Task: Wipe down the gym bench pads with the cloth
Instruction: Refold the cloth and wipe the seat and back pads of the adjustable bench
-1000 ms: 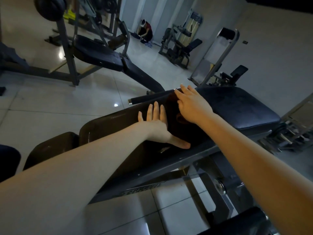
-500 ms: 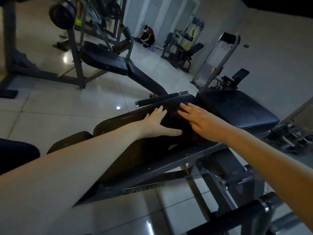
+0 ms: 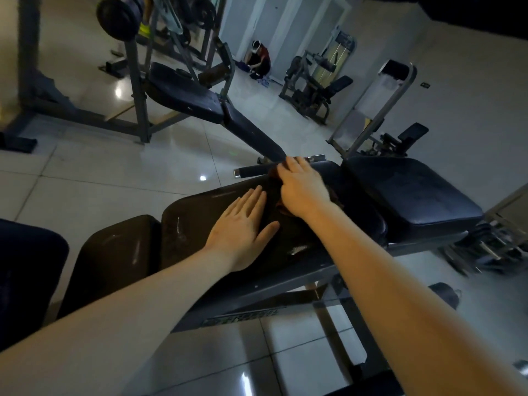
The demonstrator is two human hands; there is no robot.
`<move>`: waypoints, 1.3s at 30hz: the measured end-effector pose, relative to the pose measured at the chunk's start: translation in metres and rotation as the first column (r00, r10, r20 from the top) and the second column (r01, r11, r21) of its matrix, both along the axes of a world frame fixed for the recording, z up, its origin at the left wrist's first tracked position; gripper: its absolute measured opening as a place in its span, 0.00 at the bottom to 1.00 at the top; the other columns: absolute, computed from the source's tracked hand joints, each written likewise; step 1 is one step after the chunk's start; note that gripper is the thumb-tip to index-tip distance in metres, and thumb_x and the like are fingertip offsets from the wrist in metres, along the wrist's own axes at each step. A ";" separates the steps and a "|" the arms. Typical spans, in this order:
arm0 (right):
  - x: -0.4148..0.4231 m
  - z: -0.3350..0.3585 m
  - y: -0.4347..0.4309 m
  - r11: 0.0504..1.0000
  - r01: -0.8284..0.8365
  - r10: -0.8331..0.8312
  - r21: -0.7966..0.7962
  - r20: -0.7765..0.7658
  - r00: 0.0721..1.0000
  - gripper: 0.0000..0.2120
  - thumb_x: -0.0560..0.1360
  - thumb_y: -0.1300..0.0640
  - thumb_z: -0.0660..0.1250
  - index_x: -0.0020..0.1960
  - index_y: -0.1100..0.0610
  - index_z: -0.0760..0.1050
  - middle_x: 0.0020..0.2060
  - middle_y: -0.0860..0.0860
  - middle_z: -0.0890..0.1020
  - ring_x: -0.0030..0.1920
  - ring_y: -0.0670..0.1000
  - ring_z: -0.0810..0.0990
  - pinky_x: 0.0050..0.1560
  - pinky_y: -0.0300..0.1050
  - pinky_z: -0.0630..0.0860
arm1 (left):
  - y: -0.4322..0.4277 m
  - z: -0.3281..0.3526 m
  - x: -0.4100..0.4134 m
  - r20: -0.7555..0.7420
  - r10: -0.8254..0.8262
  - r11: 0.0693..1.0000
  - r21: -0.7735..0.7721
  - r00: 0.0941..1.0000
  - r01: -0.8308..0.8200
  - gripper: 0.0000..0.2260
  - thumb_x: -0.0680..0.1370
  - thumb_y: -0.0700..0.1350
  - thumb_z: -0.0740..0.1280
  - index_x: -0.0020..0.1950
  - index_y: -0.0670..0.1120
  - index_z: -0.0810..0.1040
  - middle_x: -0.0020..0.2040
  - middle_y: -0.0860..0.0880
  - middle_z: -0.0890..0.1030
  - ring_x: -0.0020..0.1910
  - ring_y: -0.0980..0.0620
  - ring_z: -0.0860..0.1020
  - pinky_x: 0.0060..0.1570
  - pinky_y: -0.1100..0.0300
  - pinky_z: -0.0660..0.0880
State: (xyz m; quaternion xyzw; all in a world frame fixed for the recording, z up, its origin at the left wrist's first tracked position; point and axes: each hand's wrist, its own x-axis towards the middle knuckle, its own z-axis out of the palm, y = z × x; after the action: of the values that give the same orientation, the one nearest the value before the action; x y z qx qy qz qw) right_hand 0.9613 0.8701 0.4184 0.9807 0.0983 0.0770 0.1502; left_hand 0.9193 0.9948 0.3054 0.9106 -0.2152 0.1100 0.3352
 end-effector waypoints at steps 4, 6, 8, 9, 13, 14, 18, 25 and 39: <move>-0.025 -0.009 0.000 0.992 -0.126 0.123 -0.015 -0.130 0.984 0.26 0.83 0.57 0.53 0.79 0.54 0.52 0.79 0.52 0.48 0.78 0.53 0.44 0.76 0.53 0.45 | 0.000 0.000 -0.005 -0.021 0.046 0.999 -0.005 0.999 -0.046 0.34 0.81 0.65 0.44 0.80 0.47 0.43 0.81 0.50 0.43 0.77 0.58 0.40 0.73 0.62 0.36; -0.036 -0.002 -0.013 0.987 -0.162 0.155 -0.020 -0.199 0.968 0.26 0.83 0.57 0.52 0.79 0.51 0.51 0.79 0.50 0.47 0.78 0.51 0.43 0.78 0.54 0.45 | 0.001 0.001 -0.006 -0.030 0.044 0.999 -0.009 0.999 -0.044 0.36 0.79 0.67 0.44 0.80 0.47 0.43 0.81 0.50 0.43 0.76 0.60 0.40 0.72 0.63 0.36; -0.044 0.011 -0.030 0.982 -0.183 0.169 -0.044 -0.224 0.960 0.26 0.82 0.57 0.52 0.79 0.49 0.51 0.79 0.48 0.47 0.78 0.49 0.43 0.78 0.54 0.47 | 0.001 0.002 -0.006 -0.039 0.039 0.999 -0.012 0.998 -0.039 0.36 0.79 0.67 0.44 0.81 0.47 0.43 0.81 0.50 0.42 0.78 0.57 0.41 0.72 0.63 0.35; -0.046 0.018 -0.040 0.983 -0.178 0.163 -0.051 -0.225 0.961 0.26 0.82 0.58 0.52 0.79 0.49 0.51 0.79 0.47 0.47 0.78 0.49 0.43 0.78 0.53 0.47 | 0.002 0.002 -0.005 -0.037 0.036 0.999 -0.007 0.999 -0.036 0.35 0.80 0.66 0.44 0.81 0.47 0.43 0.81 0.50 0.42 0.79 0.56 0.41 0.72 0.63 0.35; -0.033 0.041 -0.073 0.991 -0.123 0.115 -0.050 -0.141 0.983 0.26 0.81 0.61 0.53 0.79 0.51 0.54 0.79 0.50 0.50 0.79 0.52 0.46 0.78 0.50 0.45 | 0.003 0.000 -0.003 -0.017 0.045 0.999 0.006 0.999 -0.045 0.33 0.82 0.63 0.45 0.81 0.47 0.42 0.81 0.50 0.41 0.79 0.56 0.40 0.72 0.63 0.35; -0.026 0.043 -0.076 0.994 -0.099 0.095 -0.039 -0.099 0.991 0.26 0.81 0.61 0.53 0.78 0.53 0.55 0.79 0.52 0.51 0.79 0.53 0.47 0.78 0.50 0.46 | 0.002 0.000 -0.003 -0.015 0.050 0.999 0.003 0.999 -0.050 0.33 0.82 0.63 0.45 0.81 0.47 0.42 0.81 0.50 0.41 0.79 0.56 0.40 0.72 0.63 0.35; 0.007 0.032 -0.058 1.000 0.001 -0.001 0.026 -0.005 1.000 0.26 0.81 0.61 0.53 0.78 0.56 0.57 0.78 0.55 0.56 0.78 0.57 0.51 0.78 0.54 0.50 | 0.000 0.000 -0.001 -0.012 0.060 0.998 -0.004 0.998 -0.060 0.33 0.82 0.64 0.46 0.81 0.47 0.43 0.81 0.50 0.42 0.79 0.56 0.40 0.72 0.62 0.35; 0.015 0.003 0.003 0.993 -0.114 0.114 0.005 -0.122 0.986 0.26 0.81 0.60 0.56 0.77 0.54 0.58 0.78 0.52 0.55 0.78 0.54 0.50 0.77 0.57 0.52 | -0.001 0.001 -0.005 0.001 0.084 0.996 -0.015 0.996 -0.084 0.32 0.82 0.63 0.47 0.81 0.48 0.44 0.81 0.50 0.44 0.79 0.56 0.42 0.72 0.63 0.35; -0.015 0.061 -0.083 0.971 -0.233 0.206 -0.053 -0.303 0.930 0.28 0.81 0.64 0.55 0.77 0.48 0.56 0.78 0.44 0.50 0.79 0.49 0.46 0.78 0.48 0.44 | 0.002 -0.001 -0.005 -0.024 0.109 0.991 -0.070 0.994 -0.111 0.30 0.84 0.60 0.48 0.81 0.47 0.45 0.81 0.50 0.43 0.79 0.56 0.41 0.71 0.63 0.35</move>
State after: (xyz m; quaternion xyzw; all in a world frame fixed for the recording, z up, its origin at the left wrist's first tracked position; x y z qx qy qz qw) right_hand 0.9460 0.7871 0.4793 0.9565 0.2320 -0.0586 0.1672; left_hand 0.9148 0.9970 0.3042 0.9096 -0.1571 0.1266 0.3632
